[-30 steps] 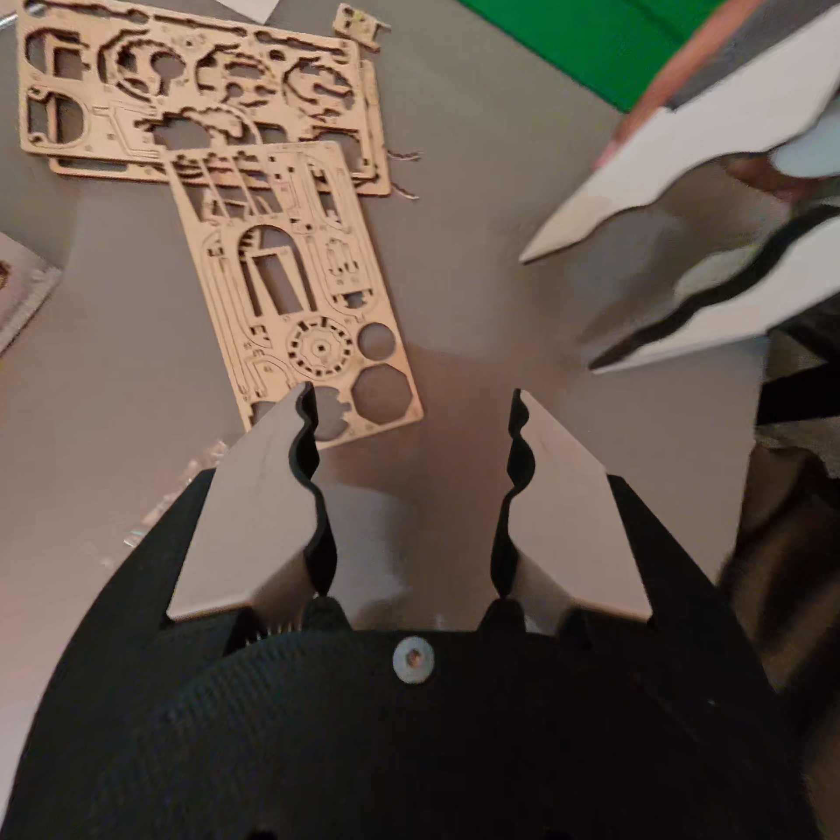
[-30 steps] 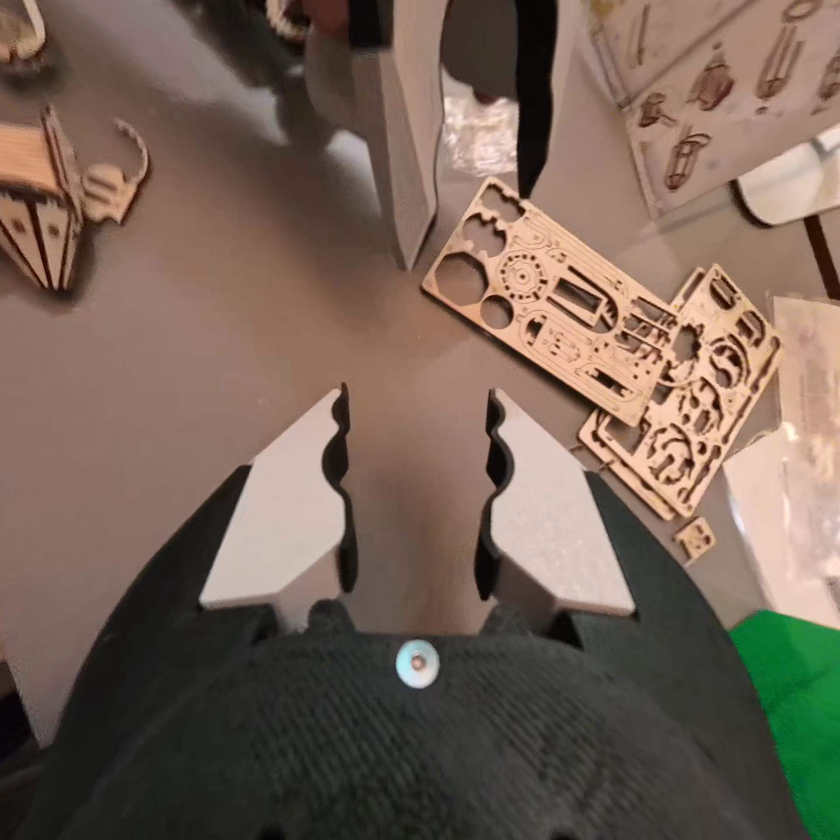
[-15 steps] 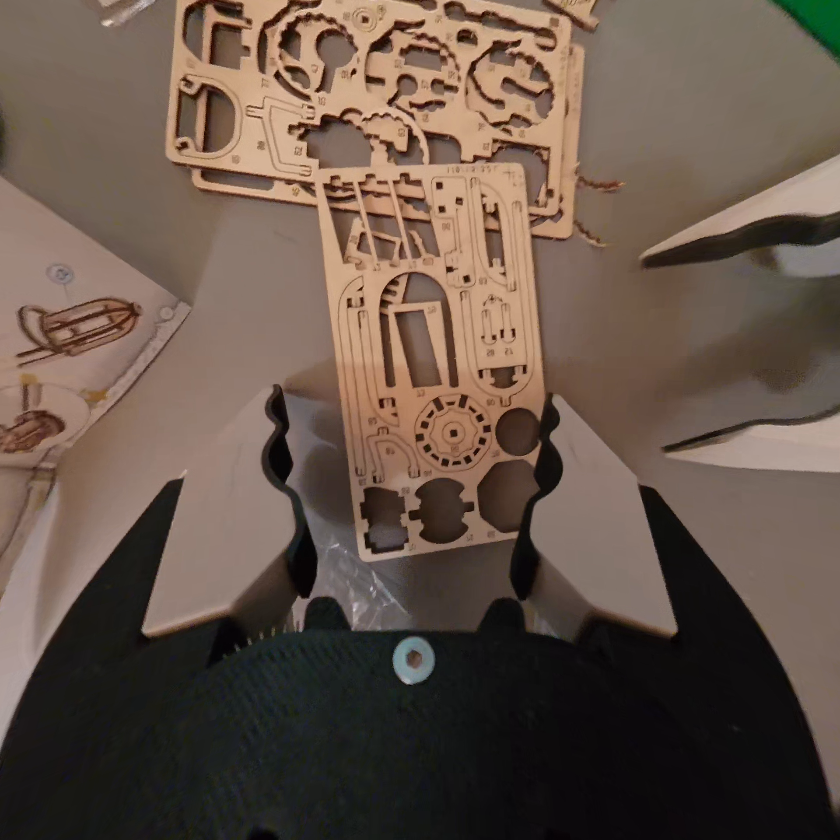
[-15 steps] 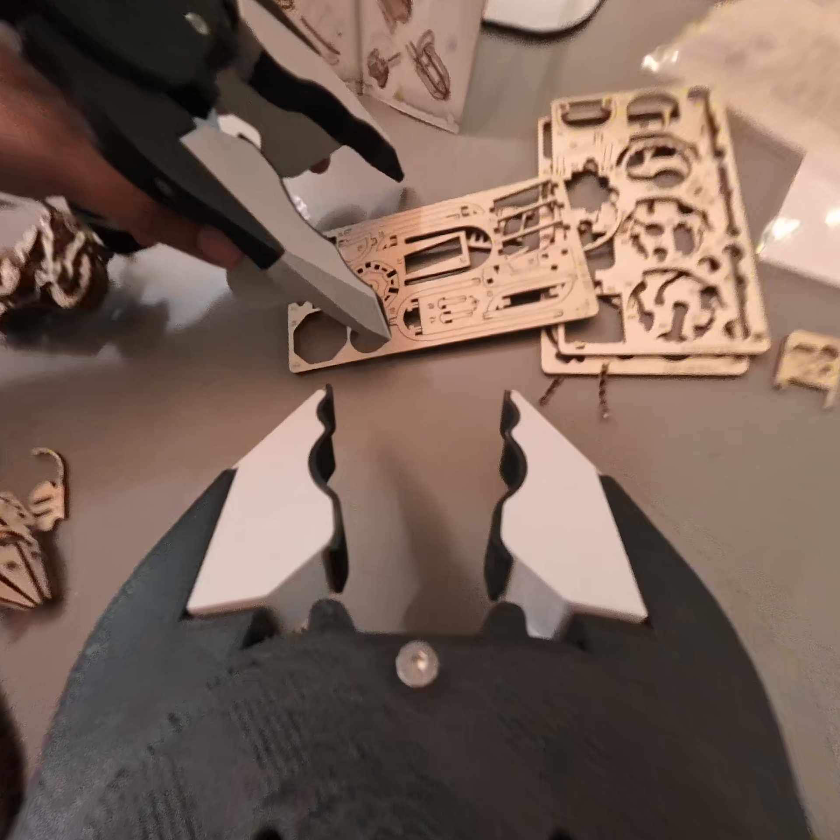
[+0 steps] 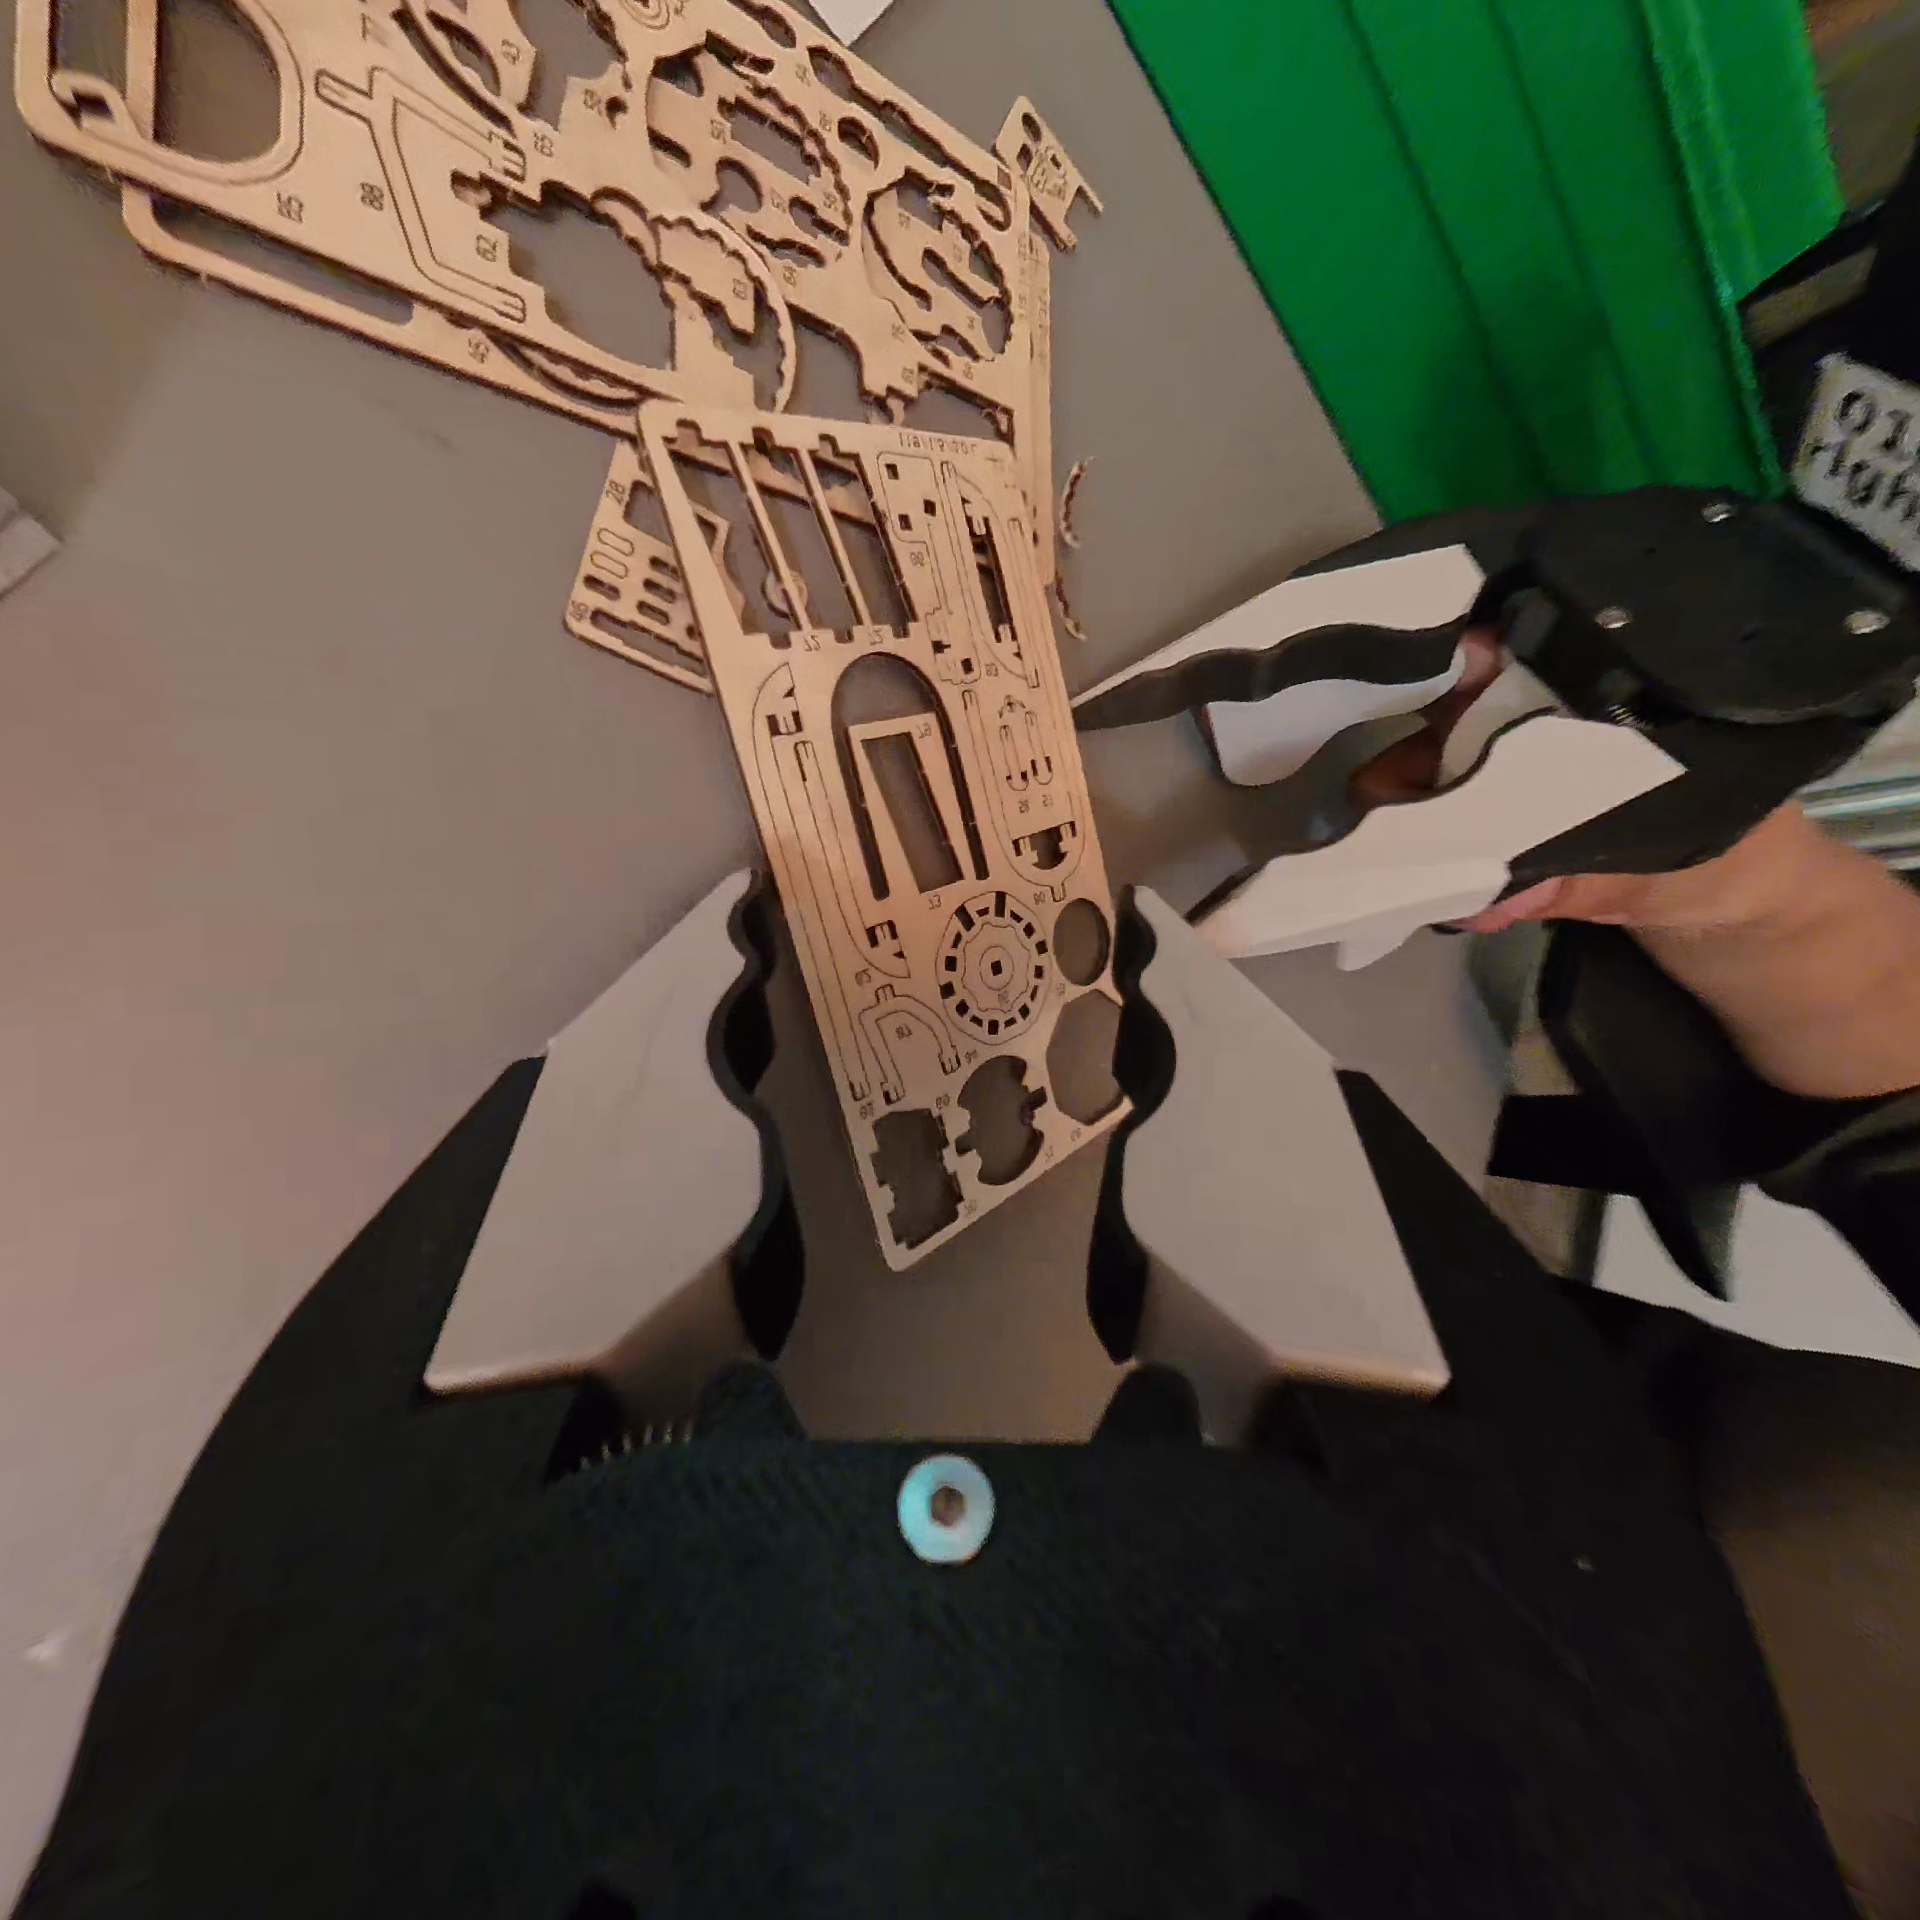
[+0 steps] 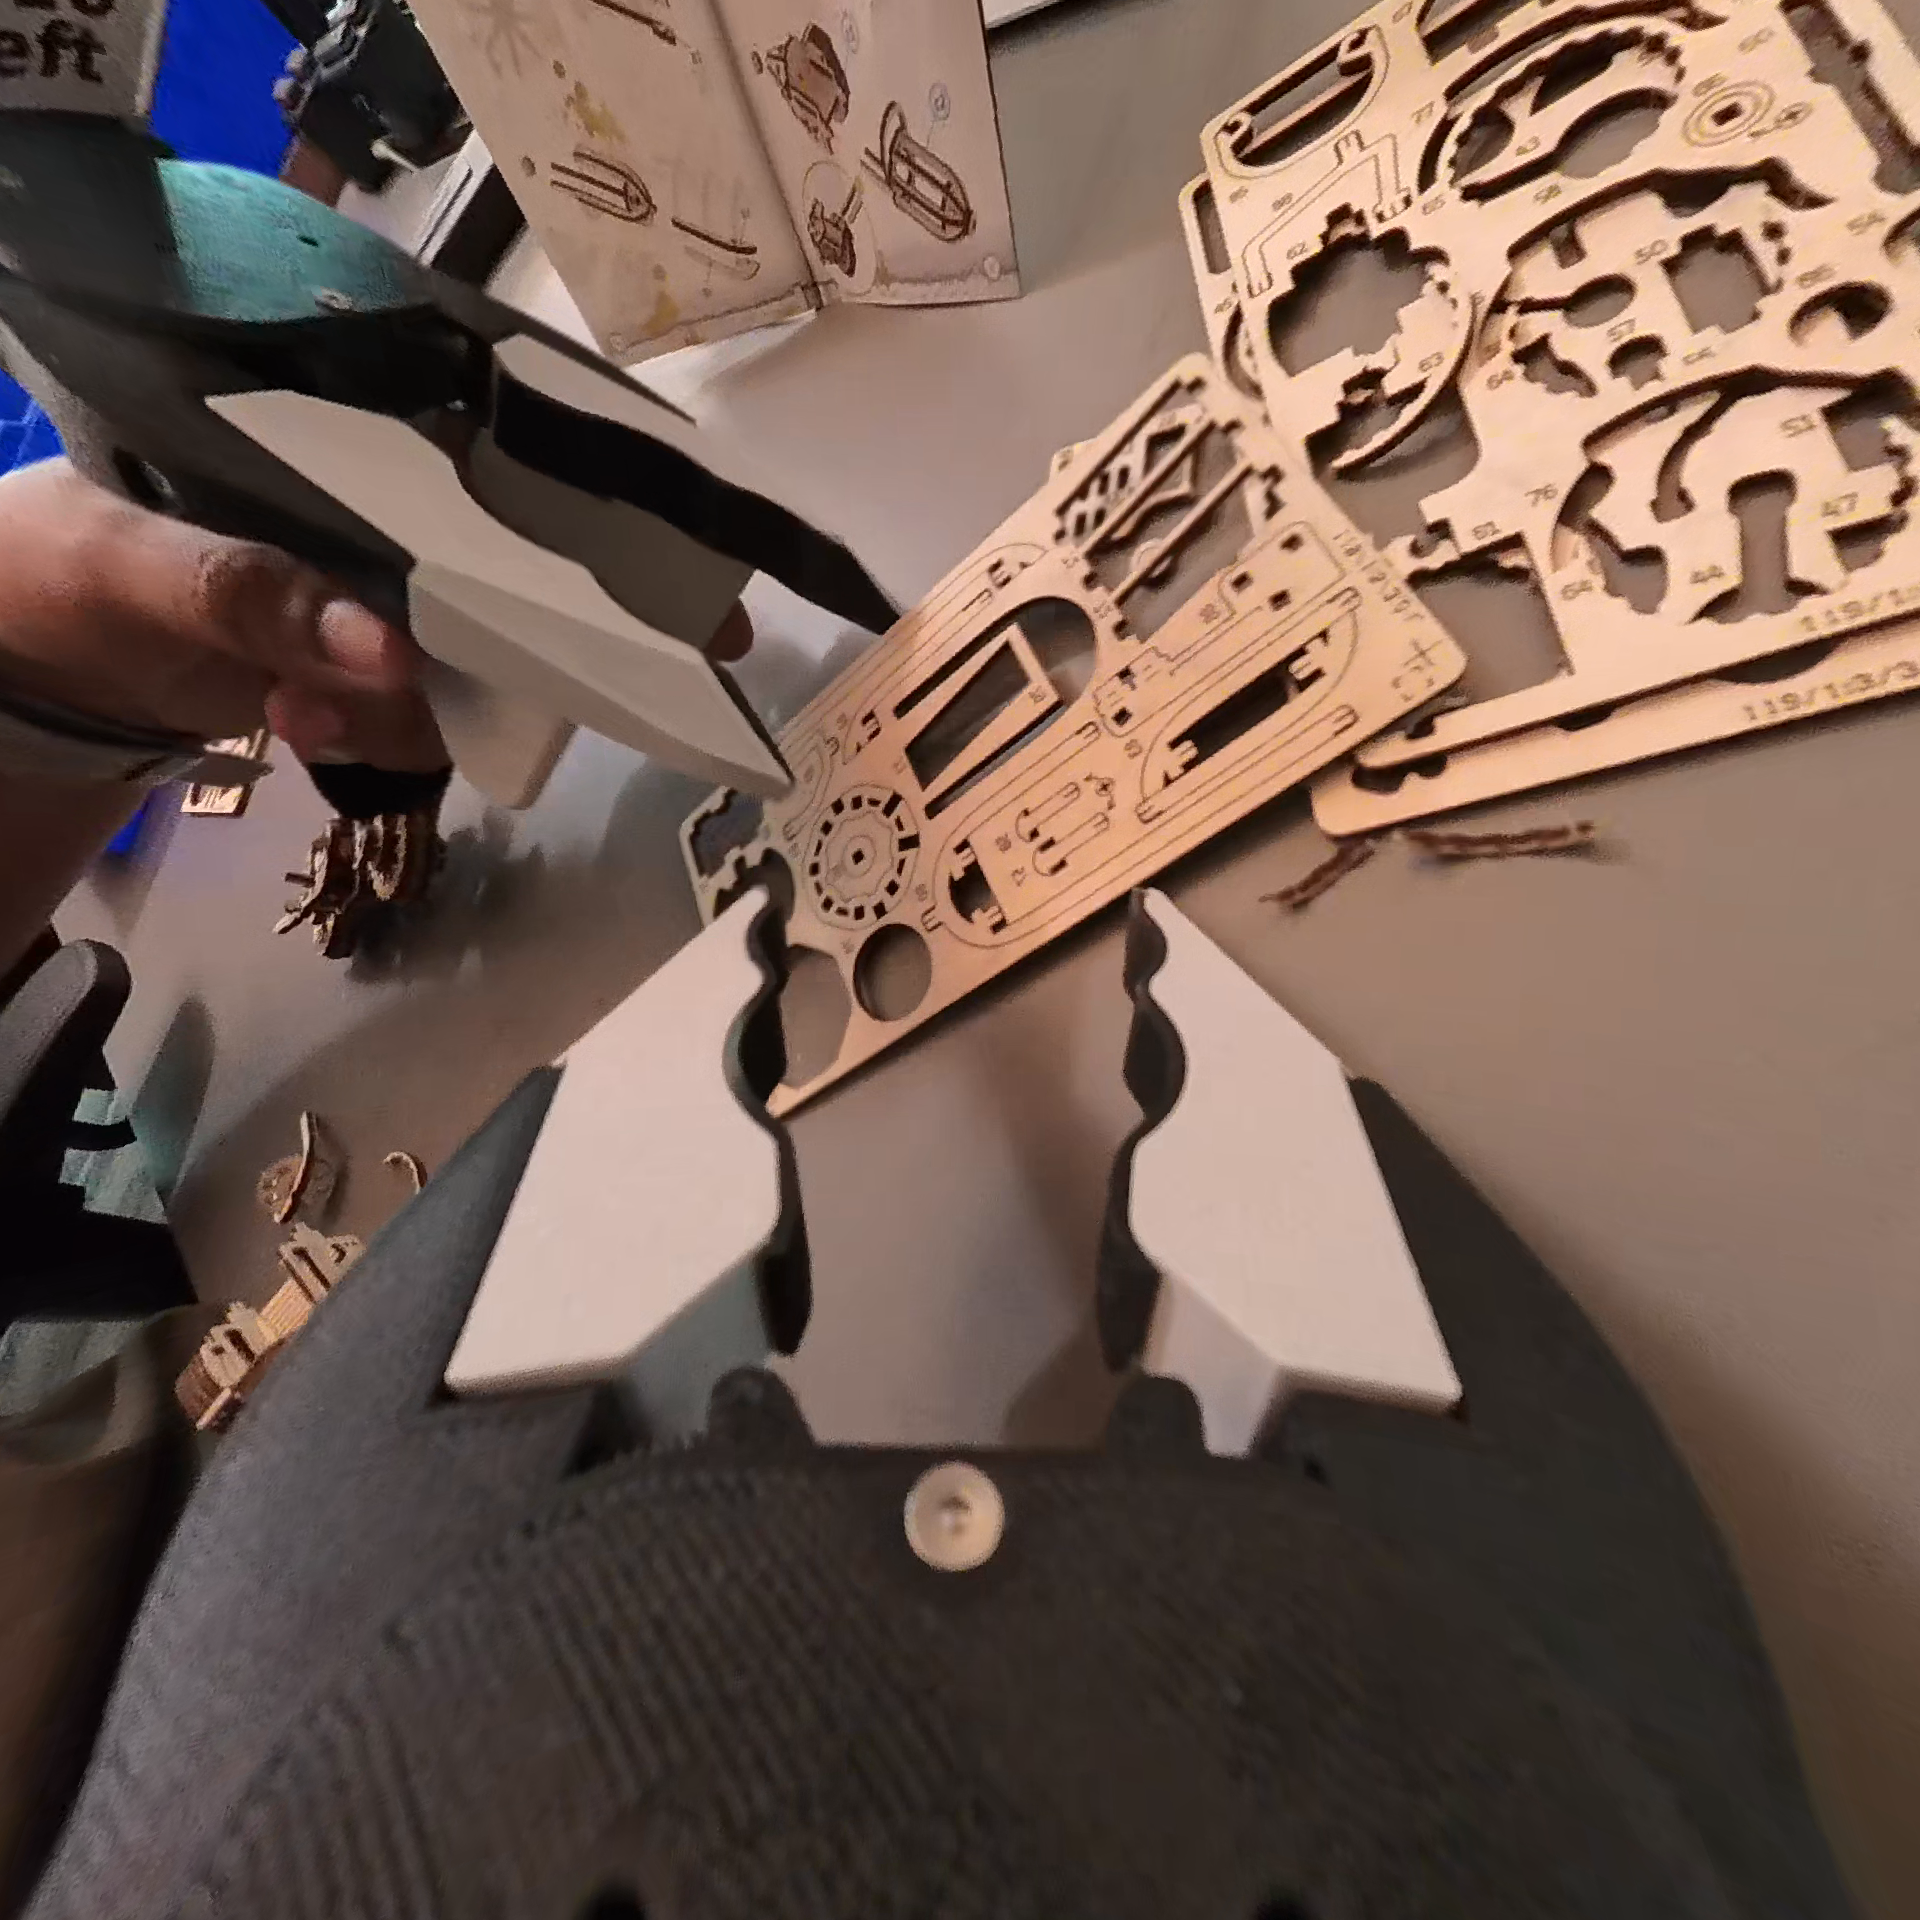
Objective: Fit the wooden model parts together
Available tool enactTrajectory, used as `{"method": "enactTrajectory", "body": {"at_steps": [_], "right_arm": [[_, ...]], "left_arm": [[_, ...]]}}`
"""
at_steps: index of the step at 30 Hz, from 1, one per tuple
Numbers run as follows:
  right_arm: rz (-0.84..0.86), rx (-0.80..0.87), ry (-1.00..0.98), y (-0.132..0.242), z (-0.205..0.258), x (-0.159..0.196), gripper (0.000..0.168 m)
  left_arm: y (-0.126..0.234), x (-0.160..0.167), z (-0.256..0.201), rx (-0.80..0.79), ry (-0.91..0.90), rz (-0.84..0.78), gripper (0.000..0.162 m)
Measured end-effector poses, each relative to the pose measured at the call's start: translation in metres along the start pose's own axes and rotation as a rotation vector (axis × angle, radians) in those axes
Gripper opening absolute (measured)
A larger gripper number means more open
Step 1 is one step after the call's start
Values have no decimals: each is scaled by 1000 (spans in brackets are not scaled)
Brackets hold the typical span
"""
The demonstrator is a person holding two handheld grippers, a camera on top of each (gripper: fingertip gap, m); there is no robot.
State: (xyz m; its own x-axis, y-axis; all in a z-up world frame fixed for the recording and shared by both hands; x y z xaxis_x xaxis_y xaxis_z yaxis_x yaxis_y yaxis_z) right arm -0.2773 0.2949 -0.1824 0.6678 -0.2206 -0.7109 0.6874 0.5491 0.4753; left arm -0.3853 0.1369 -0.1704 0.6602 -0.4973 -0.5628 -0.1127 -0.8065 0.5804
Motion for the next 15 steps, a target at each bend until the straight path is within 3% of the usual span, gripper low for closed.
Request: {"method": "enactTrajectory", "body": {"at_steps": [1,5,10,13,15], "right_arm": [[0,-1,-5,1,-1,1,64],[3,-15,-28,6,-2,3,62],[16,13,17,10,2,8,63],[29,-4,9,10,3,9,59],[35,-27,-3,9,5,10,59]], "left_arm": [[2,0,0,24,34,-15,62],[12,1,2,134,177,-59,56],[13,8,3,223,241,-55,53],[13,11,0,331,295,-61,39],[10,13,-3,360,325,-49,39]]}}
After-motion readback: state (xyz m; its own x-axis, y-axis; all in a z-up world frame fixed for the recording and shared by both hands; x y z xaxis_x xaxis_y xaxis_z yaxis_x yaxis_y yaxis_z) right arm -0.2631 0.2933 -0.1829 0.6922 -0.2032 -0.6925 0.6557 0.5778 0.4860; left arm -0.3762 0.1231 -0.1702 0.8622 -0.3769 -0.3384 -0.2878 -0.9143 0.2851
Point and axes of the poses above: each gripper's, where its closed fingertips meet, y back along the fingers, x out of its underside, z = x × y across the jaws, the point moved 10 cm from there along y, back along the fingers, and after that the axes turned 8 degrees about -z, right-handed, at the moved point
